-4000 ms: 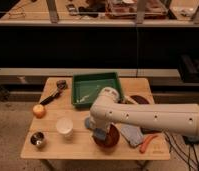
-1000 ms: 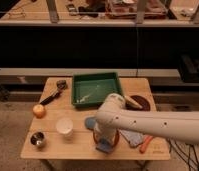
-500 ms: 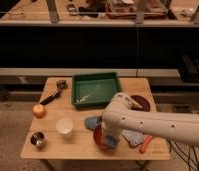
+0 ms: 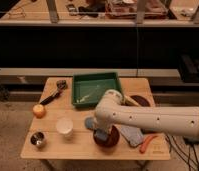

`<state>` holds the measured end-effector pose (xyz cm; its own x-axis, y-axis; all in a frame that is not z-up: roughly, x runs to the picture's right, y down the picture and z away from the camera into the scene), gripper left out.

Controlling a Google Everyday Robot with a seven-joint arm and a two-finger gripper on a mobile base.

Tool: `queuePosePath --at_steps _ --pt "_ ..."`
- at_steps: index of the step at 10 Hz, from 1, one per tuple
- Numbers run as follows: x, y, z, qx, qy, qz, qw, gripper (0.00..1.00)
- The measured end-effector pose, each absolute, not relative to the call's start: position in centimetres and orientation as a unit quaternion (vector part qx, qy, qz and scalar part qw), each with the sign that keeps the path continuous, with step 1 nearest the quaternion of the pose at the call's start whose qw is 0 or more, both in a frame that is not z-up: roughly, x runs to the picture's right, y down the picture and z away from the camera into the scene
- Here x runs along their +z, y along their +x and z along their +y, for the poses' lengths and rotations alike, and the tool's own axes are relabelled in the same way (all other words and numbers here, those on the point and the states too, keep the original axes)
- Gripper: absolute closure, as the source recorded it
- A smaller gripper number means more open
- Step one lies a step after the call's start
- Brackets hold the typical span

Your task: Wipe red bowl with sponge

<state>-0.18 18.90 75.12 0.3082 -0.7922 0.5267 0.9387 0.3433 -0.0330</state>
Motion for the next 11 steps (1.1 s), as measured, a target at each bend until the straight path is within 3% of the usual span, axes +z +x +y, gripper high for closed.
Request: queuePosePath --at_steps 4,11 --pt "72.6 -3.0 18.2 -0.608 -0.145 -0.251 0.739 1.00" --pt "70.0 1.9 21.3 -0.607 -0.207 -0.271 0.718 1.00"
